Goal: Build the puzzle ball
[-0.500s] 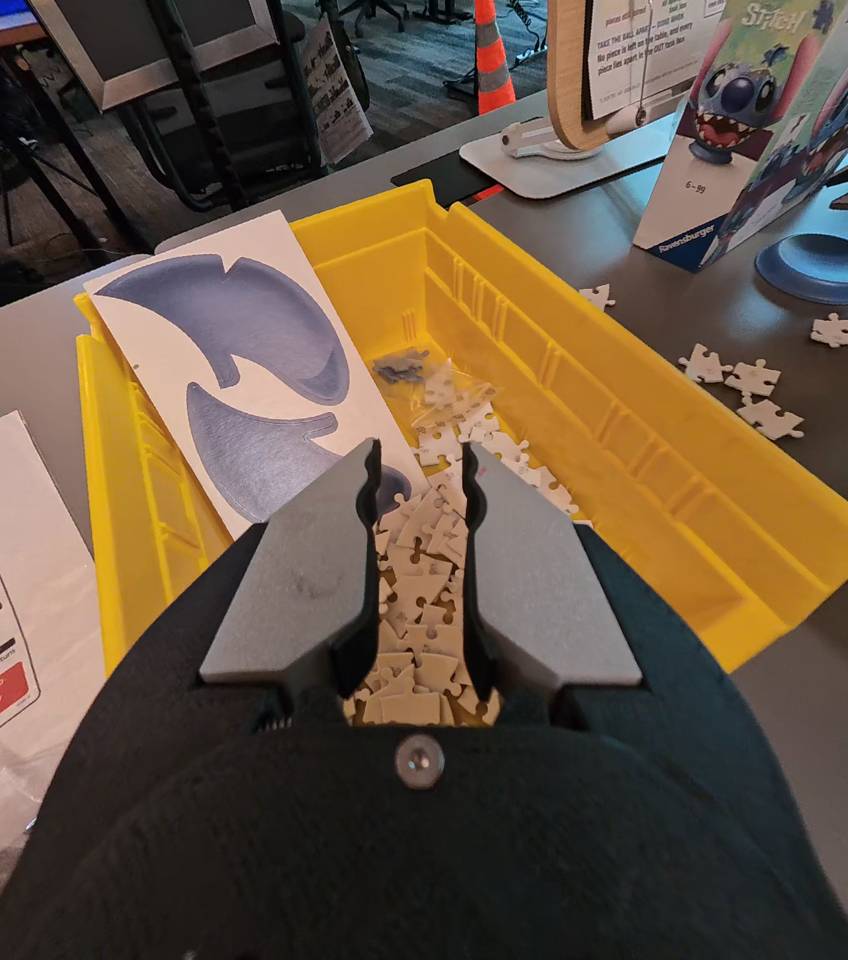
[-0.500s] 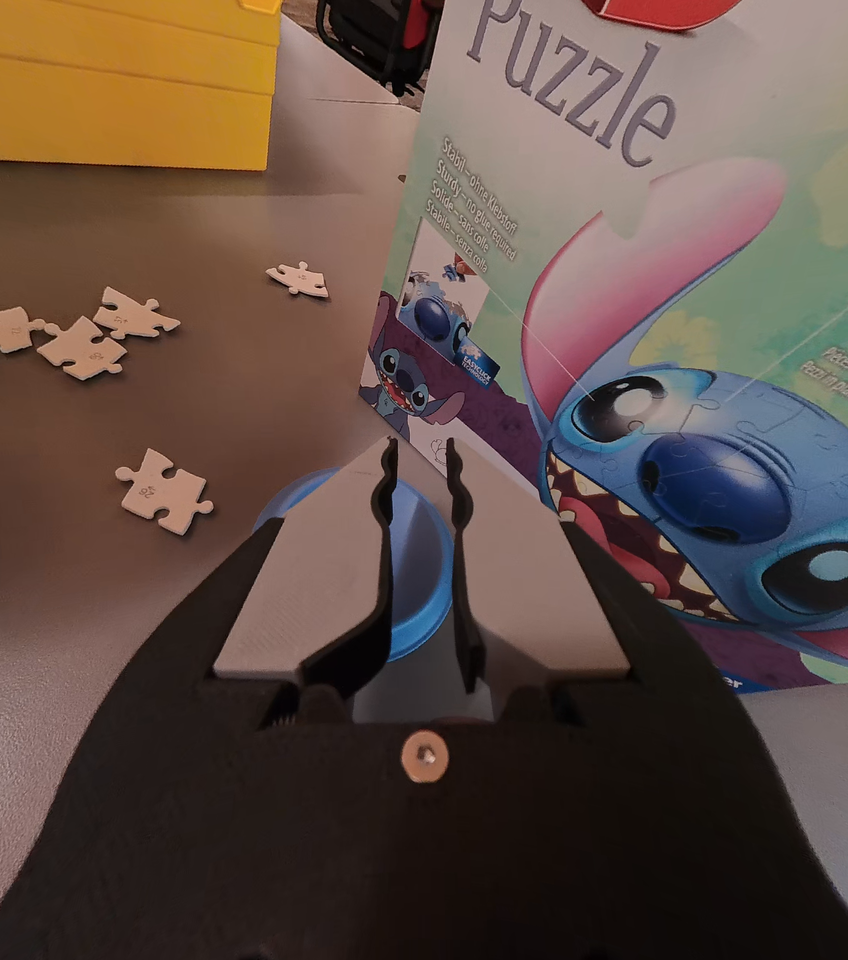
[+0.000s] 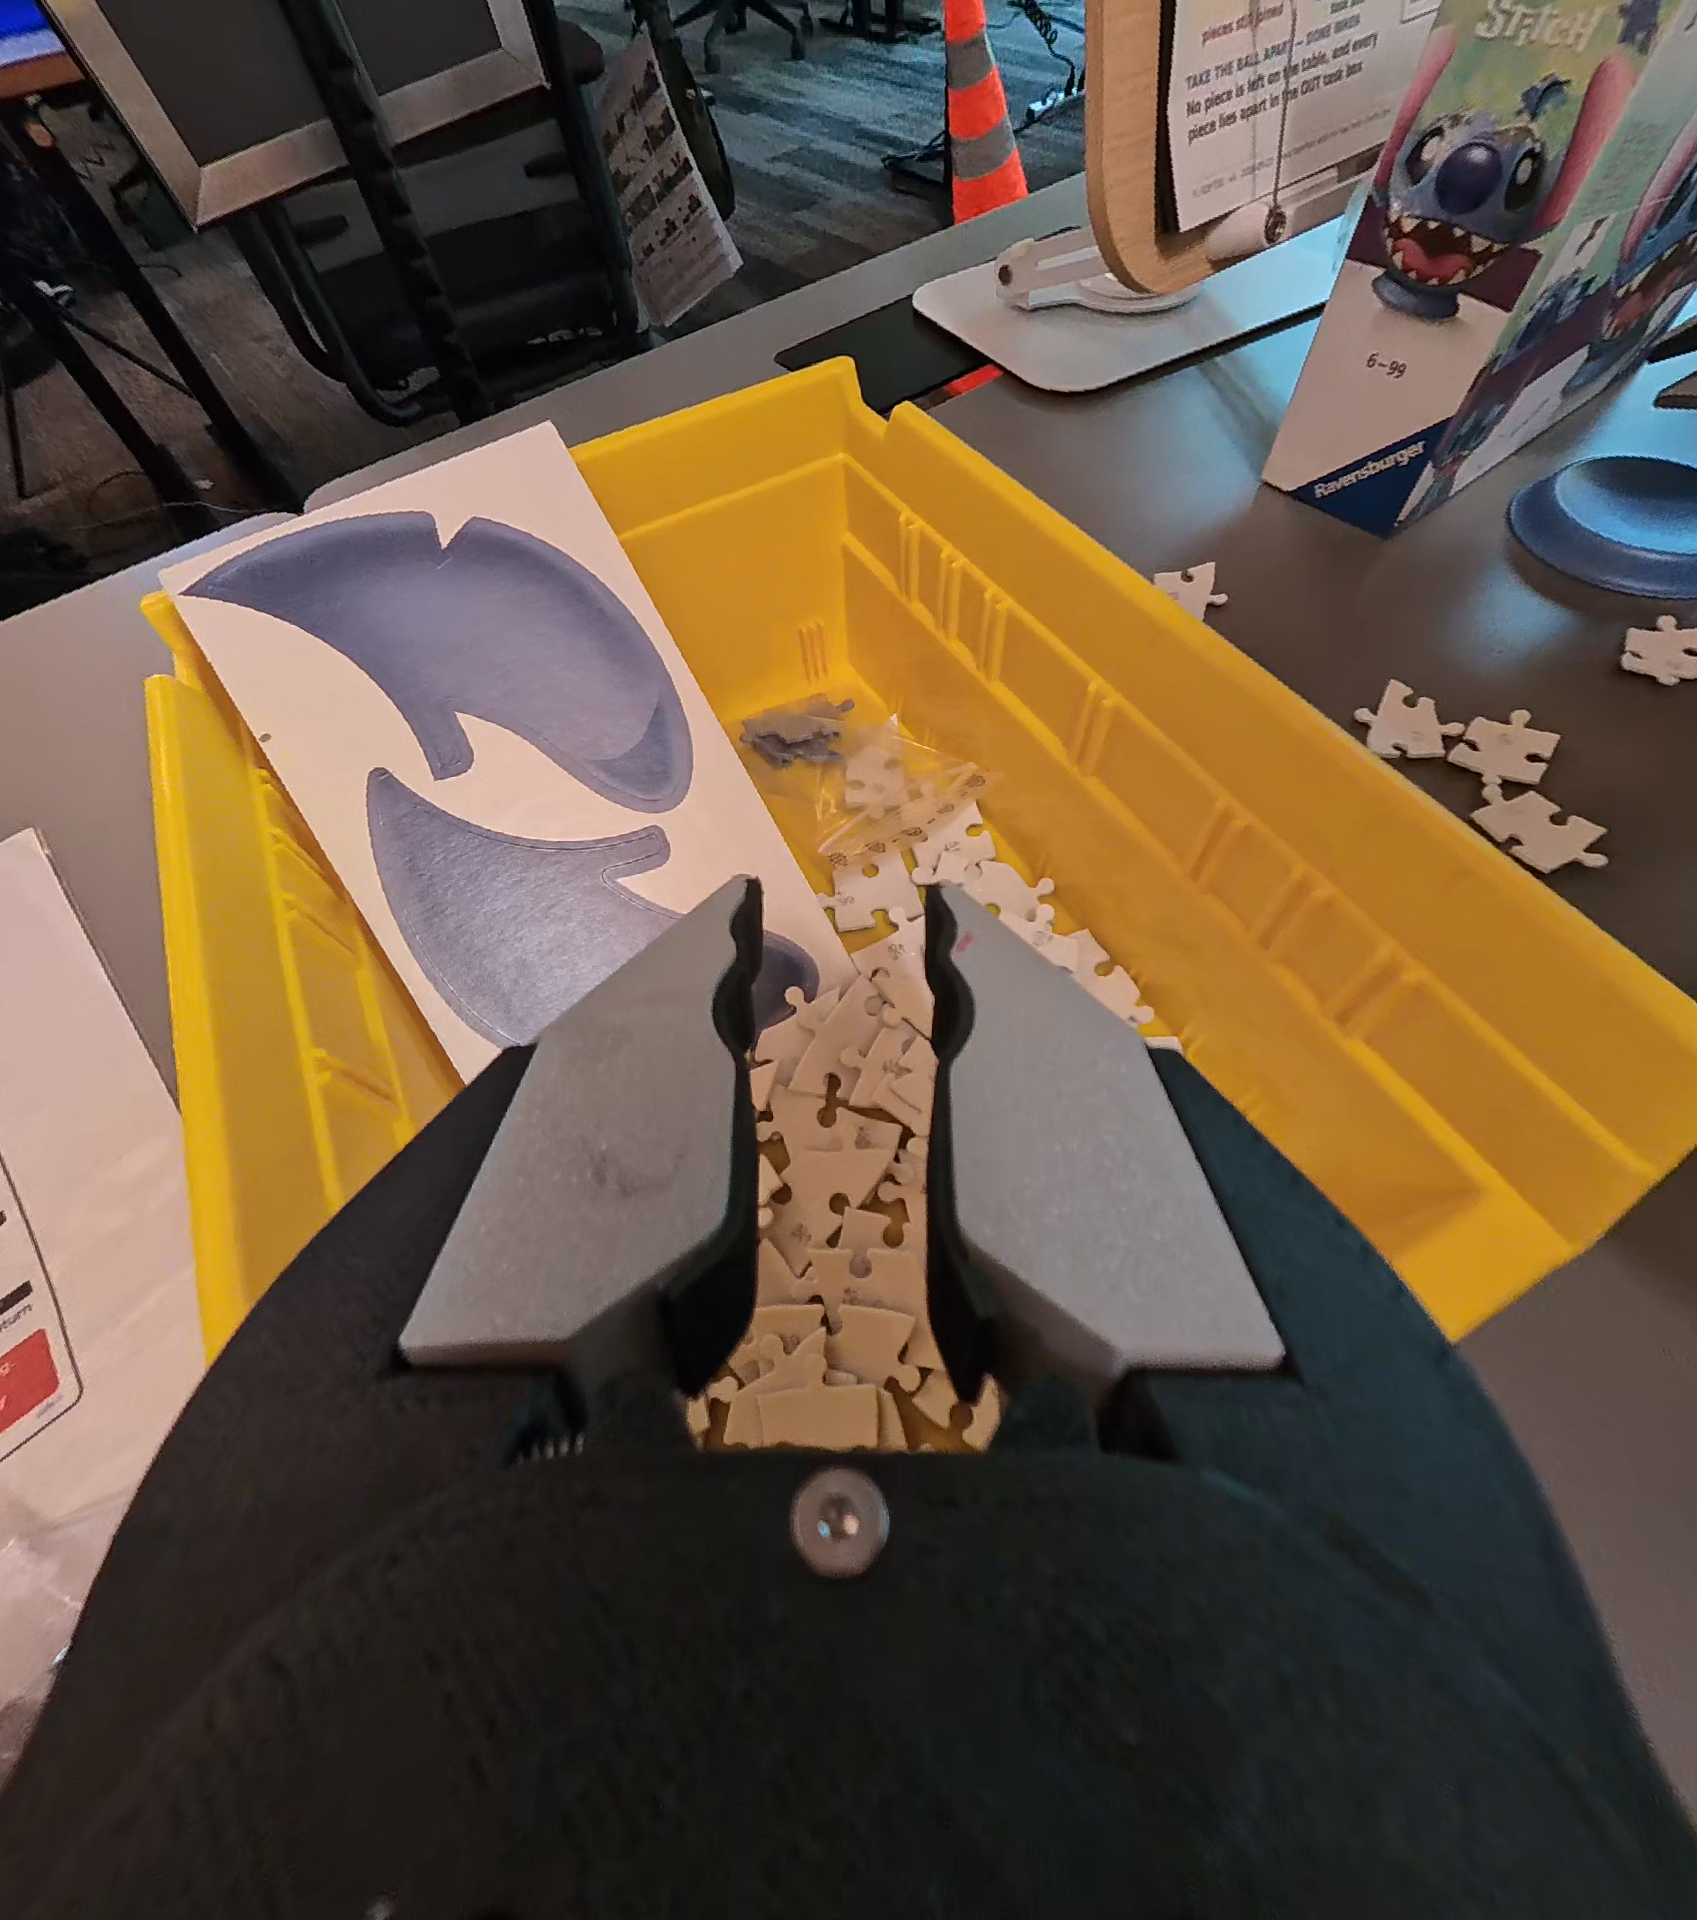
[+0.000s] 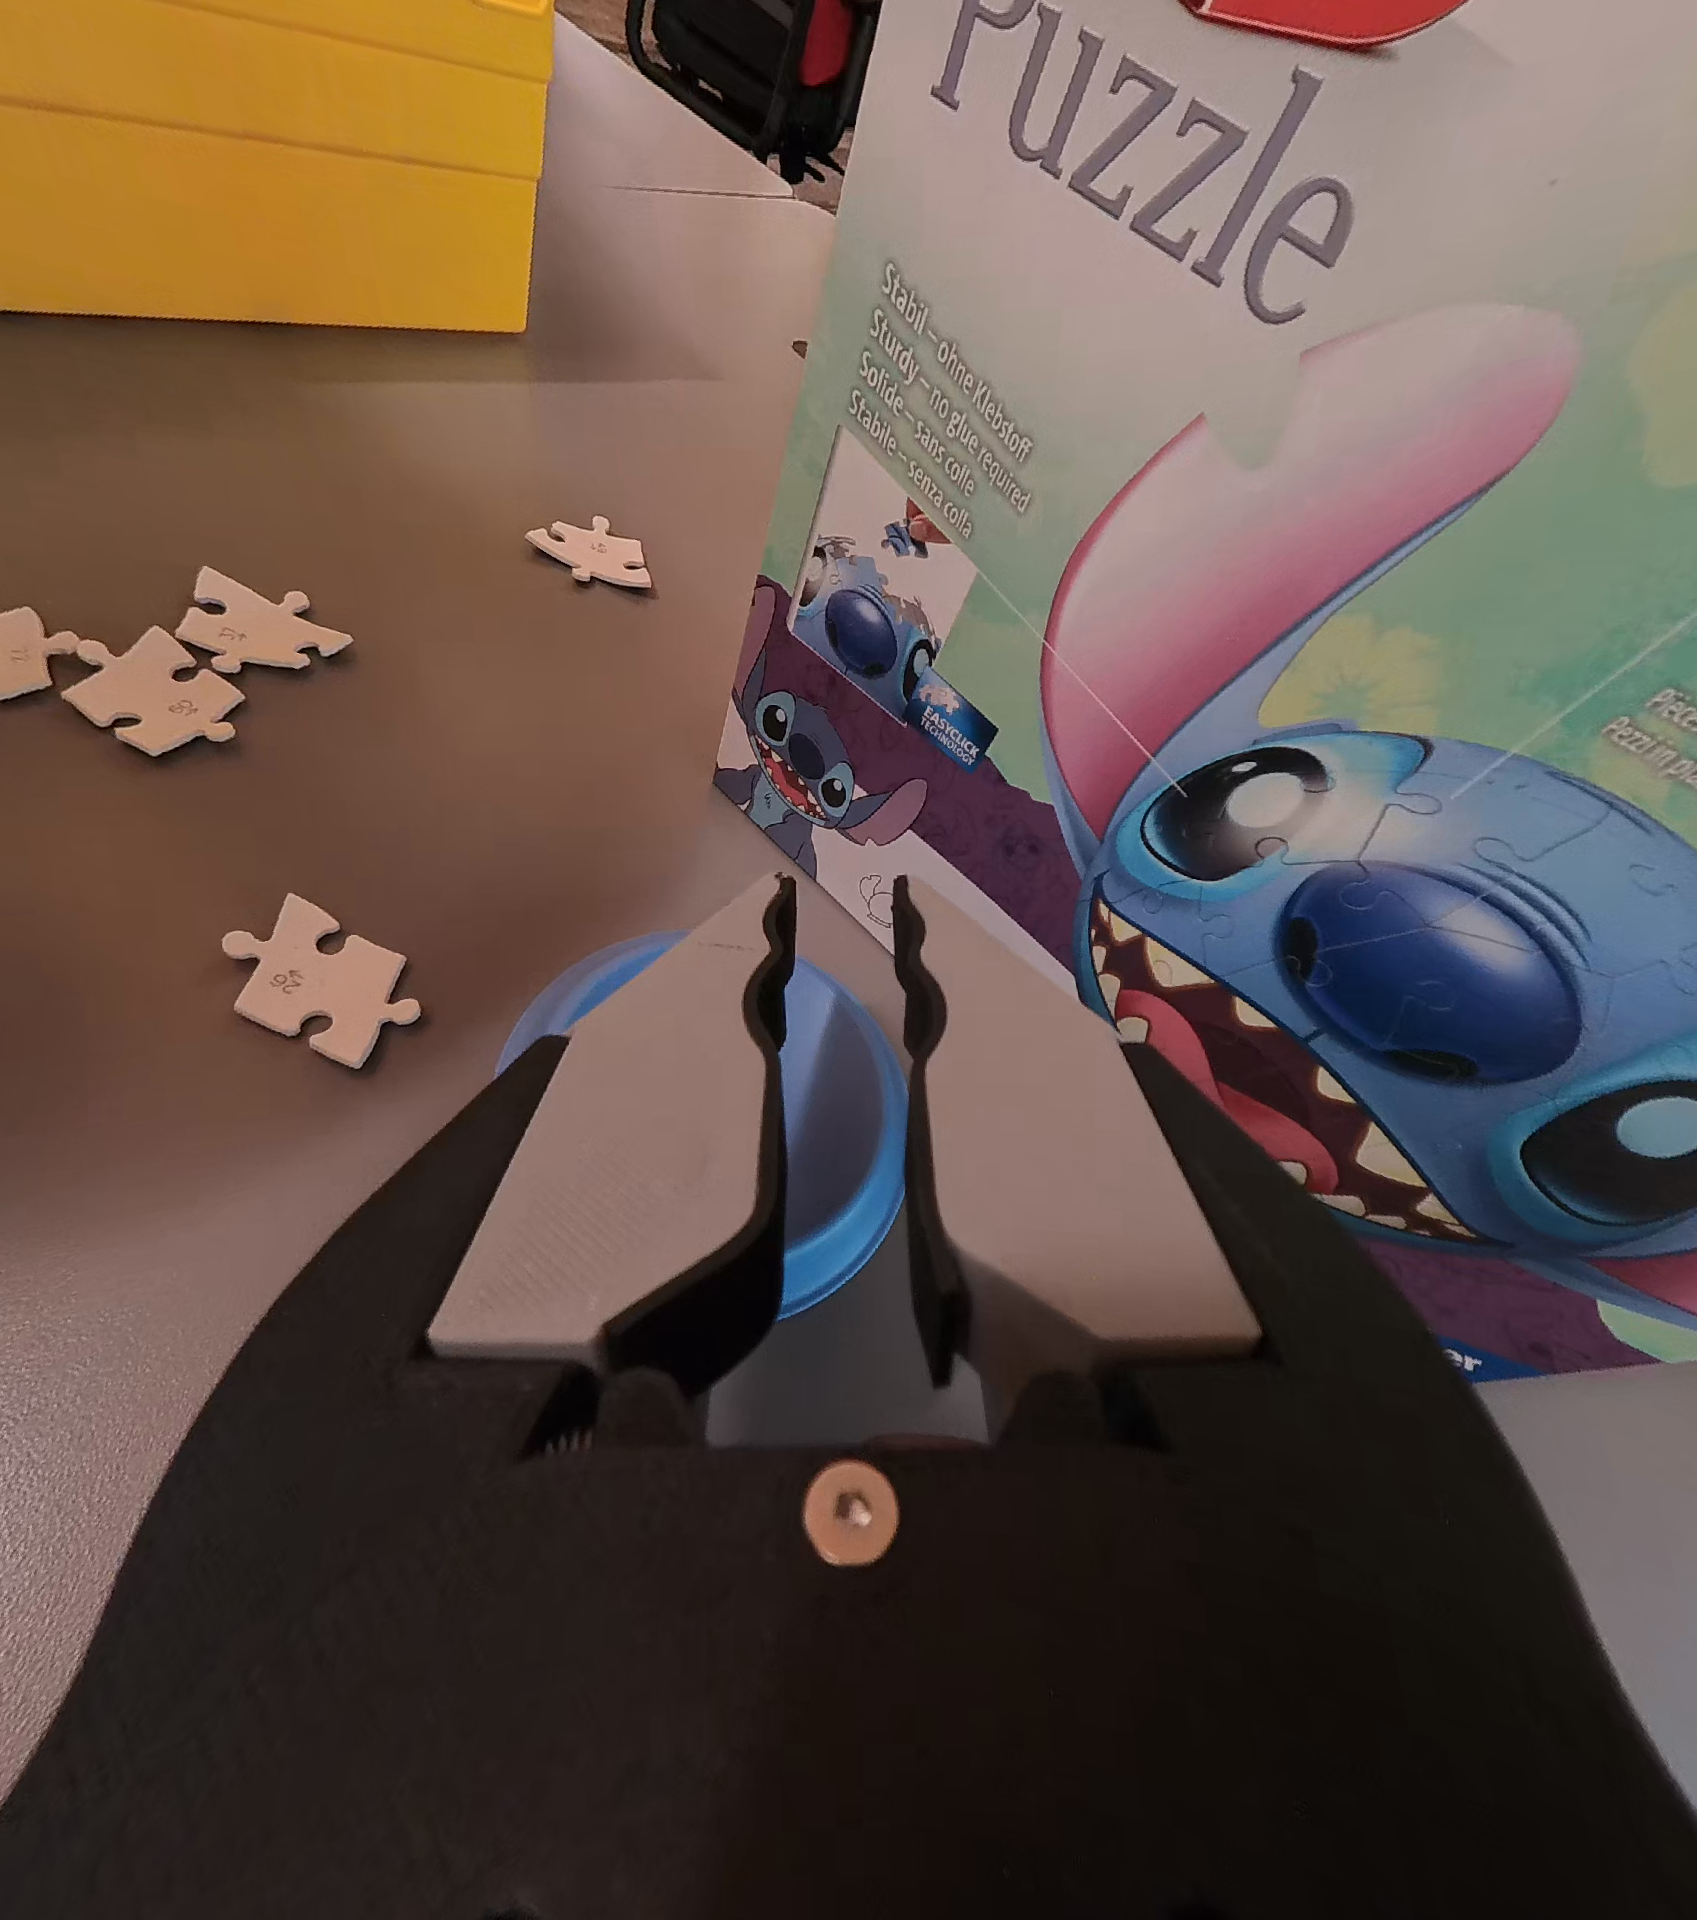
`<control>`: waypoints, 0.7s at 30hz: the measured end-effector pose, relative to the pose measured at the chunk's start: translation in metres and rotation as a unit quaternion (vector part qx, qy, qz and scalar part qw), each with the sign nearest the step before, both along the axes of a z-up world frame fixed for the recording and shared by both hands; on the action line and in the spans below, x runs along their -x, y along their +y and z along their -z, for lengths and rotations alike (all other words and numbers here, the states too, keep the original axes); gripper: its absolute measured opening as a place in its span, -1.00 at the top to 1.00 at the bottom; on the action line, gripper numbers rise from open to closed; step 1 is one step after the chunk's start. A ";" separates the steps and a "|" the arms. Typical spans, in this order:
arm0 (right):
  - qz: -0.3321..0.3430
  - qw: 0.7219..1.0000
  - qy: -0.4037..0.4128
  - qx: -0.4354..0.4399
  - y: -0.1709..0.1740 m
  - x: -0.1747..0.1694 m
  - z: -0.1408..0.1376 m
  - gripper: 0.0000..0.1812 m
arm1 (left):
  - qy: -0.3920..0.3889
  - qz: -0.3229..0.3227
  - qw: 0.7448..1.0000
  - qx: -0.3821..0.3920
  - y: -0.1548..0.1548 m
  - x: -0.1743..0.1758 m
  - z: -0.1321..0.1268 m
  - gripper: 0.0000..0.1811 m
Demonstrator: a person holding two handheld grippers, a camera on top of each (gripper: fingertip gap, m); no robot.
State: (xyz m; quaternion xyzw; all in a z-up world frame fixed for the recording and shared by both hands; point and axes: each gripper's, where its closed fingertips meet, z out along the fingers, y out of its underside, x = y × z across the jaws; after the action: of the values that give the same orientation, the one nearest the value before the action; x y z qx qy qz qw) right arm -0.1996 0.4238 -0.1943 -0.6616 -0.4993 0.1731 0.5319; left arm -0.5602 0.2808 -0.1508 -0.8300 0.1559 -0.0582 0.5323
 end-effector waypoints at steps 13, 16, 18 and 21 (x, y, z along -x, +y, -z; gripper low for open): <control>0.001 1.000 -0.002 -0.001 0.000 0.000 0.000 0.83 | 0.000 -0.001 1.000 -0.003 -0.001 0.001 -0.003 0.68; -0.001 1.000 -0.006 -0.003 -0.001 0.000 0.001 0.83 | 0.004 0.002 1.000 0.004 0.000 -0.001 0.001 0.68; -0.001 1.000 -0.008 -0.006 -0.001 0.001 0.002 0.83 | 0.012 0.005 1.000 0.011 0.000 -0.003 0.005 0.68; 0.000 1.000 -0.010 -0.006 -0.001 0.001 0.002 0.84 | 0.024 0.006 1.000 0.016 0.000 -0.004 0.008 0.68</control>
State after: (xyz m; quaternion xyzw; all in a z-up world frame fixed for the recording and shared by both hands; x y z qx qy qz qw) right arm -0.2002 0.4230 -0.1964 -0.6604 -0.5053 0.1636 0.5308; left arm -0.5557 0.2808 -0.1591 -0.8386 0.1730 -0.0438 0.5147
